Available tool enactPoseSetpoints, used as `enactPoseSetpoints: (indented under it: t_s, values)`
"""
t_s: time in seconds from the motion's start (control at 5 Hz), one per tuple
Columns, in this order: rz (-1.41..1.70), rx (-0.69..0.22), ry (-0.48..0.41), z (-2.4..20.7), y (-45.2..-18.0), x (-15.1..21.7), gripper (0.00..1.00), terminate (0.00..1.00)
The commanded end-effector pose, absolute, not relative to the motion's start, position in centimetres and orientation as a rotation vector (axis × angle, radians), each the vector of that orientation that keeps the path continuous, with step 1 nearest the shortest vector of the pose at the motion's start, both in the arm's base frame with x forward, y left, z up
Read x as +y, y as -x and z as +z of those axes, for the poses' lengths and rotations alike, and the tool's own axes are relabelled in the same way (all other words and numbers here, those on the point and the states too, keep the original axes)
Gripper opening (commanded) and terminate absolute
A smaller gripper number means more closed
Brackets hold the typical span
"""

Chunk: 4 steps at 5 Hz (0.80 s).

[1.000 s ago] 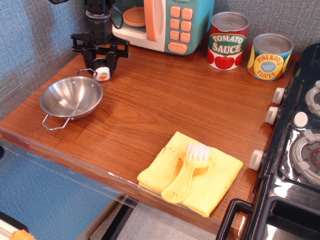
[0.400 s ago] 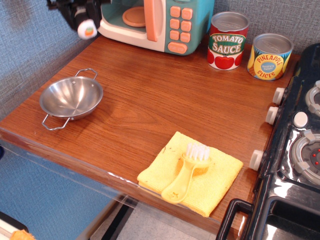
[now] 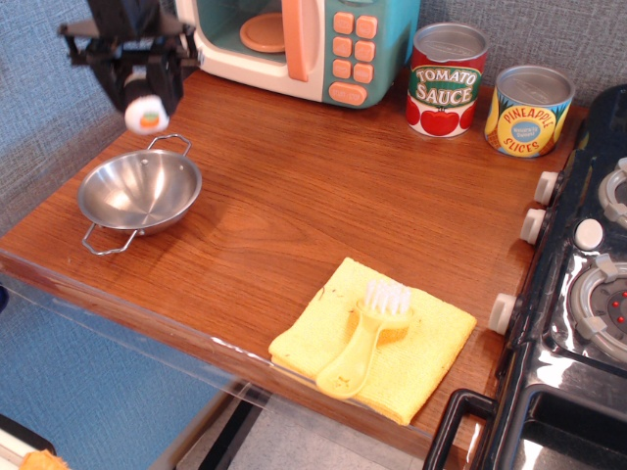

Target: Place the sushi into the silver pot

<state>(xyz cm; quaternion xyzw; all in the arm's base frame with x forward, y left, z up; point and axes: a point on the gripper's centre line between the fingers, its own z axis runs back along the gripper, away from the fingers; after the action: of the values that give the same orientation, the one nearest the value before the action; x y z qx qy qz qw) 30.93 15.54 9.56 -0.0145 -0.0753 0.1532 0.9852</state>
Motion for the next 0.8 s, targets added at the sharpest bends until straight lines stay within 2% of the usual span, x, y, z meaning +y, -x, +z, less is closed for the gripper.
enactPoseSetpoints:
  t_s: [0.0,0.6]
  values:
    - [0.284,-0.139,-0.034,10.1,-30.0,15.4,1.0,0.0]
    - [0.251,-0.099,-0.039,9.7,-29.5,13.9,1.0,0.0]
